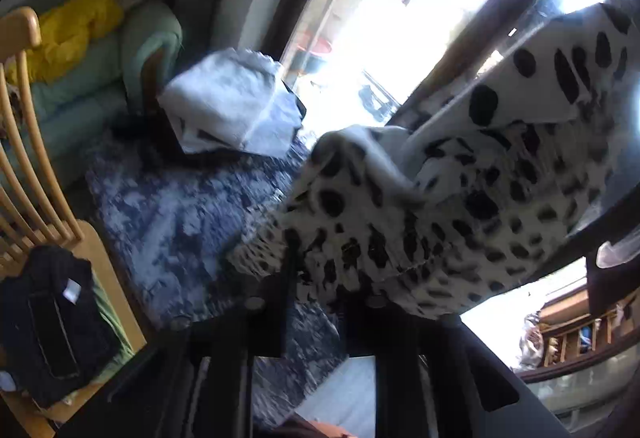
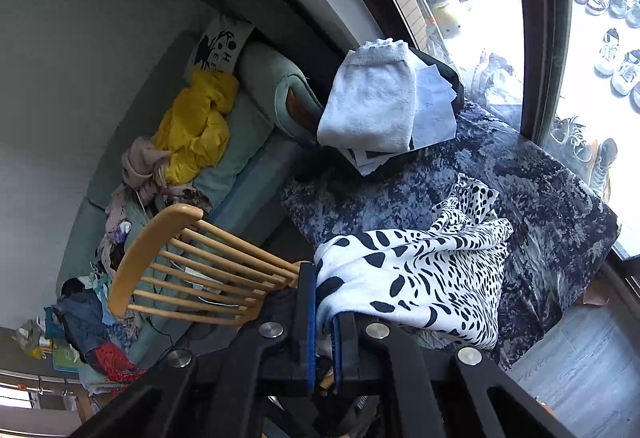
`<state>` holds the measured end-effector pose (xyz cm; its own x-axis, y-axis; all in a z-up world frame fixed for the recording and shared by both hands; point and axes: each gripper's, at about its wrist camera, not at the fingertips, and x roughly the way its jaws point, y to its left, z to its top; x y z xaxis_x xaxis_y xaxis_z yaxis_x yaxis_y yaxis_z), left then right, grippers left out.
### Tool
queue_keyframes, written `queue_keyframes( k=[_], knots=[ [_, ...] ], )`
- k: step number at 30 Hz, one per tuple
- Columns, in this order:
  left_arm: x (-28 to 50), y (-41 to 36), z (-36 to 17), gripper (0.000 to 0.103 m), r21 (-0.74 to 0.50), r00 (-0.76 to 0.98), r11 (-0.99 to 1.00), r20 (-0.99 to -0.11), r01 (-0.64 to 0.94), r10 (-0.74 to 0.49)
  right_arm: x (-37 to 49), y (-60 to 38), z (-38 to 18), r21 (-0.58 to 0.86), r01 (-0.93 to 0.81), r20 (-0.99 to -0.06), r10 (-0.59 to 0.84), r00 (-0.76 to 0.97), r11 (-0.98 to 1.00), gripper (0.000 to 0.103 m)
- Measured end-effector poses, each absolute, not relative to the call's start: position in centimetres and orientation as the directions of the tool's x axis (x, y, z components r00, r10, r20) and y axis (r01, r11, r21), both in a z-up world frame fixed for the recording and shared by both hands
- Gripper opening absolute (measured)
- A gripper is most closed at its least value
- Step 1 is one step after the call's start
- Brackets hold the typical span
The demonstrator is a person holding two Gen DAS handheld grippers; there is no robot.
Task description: Fold clothes
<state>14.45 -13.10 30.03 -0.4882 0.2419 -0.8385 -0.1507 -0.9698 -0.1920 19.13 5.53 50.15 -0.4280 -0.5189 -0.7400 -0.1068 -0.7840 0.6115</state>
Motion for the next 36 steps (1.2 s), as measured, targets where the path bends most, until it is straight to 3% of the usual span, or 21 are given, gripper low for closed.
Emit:
queue_keyframes(
  k=[5,9,11,15,21,23,28,31,36],
  knots=[
    [12.4,-15.3,32.5,0.006,-0.152,-0.482,-0.983,-0.857,-0.102,0.183,19.8,8.0,48.6,0.616,-0.171,-0.752,-0.508,-0.420,-0.769,0.004],
    [10.3,-17.2,36.5,0.005,-0.050,-0.432,-0.996,-0.898,-0.073,0.077,19.8,10.7,44.2,0.650,-0.264,-0.750,-0.545,-0.374,-0.713,0.004],
    [9.2,-18.1,38.6,0.005,-0.081,-0.379,-0.995,-0.920,-0.057,0.096,19.7,11.1,40.9,0.689,-0.303,-0.723,-0.600,-0.342,-0.658,0.004],
    [9.0,-15.5,42.2,0.004,0.013,-0.353,-0.986,-0.934,-0.165,0.047,19.4,11.2,34.3,0.759,-0.375,-0.641,-0.713,-0.284,-0.533,0.005],
    [9.3,-11.3,44.5,0.004,-0.014,-0.324,-0.965,-0.941,-0.261,0.101,19.1,11.5,27.4,0.801,-0.421,-0.553,-0.794,-0.252,-0.425,0.009],
    [9.0,-10.3,44.3,0.004,0.000,-0.317,-0.965,-0.945,-0.263,0.086,19.7,12.2,25.9,0.799,-0.433,-0.557,-0.785,-0.270,-0.418,0.016],
    [8.1,-8.4,43.4,0.004,0.001,-0.293,-0.963,-0.953,-0.271,0.082,21.2,14.8,25.4,0.808,-0.417,-0.565,-0.747,-0.349,-0.417,0.042],
    [7.7,-6.7,43.3,0.004,-0.005,-0.274,-0.955,-0.958,-0.296,0.089,22.0,15.9,26.0,0.799,-0.394,-0.594,-0.697,-0.402,-0.454,0.043],
    [7.7,-4.8,43.5,0.004,0.003,-0.271,-0.941,-0.958,-0.339,0.095,23.7,13.2,30.1,0.646,-0.189,-0.715,-0.500,-0.488,-0.739,0.040]
  ],
)
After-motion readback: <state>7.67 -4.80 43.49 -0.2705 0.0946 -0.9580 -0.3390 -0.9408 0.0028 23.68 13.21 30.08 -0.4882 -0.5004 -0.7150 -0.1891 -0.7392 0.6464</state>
